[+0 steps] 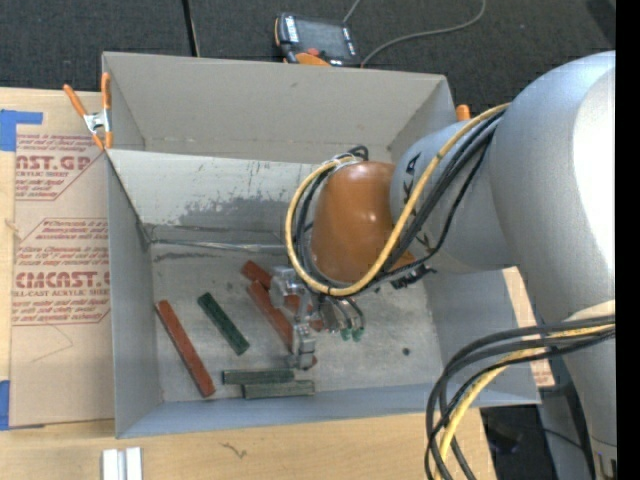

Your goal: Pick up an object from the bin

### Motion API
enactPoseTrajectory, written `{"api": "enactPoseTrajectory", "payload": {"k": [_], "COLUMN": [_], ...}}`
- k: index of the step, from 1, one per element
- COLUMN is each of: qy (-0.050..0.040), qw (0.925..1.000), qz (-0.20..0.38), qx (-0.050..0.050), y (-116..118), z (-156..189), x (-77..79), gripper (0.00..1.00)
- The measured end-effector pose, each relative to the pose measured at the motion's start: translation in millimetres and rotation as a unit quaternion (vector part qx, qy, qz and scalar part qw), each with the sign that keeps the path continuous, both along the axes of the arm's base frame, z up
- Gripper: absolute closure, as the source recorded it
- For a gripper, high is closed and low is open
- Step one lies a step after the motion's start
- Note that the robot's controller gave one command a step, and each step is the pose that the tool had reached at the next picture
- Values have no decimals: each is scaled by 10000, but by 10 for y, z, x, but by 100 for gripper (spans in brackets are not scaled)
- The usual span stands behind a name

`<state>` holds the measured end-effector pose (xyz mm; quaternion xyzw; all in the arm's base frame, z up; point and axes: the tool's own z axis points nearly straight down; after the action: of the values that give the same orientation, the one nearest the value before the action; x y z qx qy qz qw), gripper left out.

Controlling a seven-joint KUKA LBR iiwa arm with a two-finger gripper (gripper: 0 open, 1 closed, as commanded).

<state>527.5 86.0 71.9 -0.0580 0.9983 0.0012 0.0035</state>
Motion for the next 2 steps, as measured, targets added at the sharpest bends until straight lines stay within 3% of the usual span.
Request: {"api": "enactPoseTrajectory", "payload": {"k": [1,2], "qy": [34,-6], "qw": [10000,10000], "qz": [8,71], "qx": [-2,0], "y": [1,293], "z": [-11,1106], "x": [-25,-230], "gripper": [100,100]}}
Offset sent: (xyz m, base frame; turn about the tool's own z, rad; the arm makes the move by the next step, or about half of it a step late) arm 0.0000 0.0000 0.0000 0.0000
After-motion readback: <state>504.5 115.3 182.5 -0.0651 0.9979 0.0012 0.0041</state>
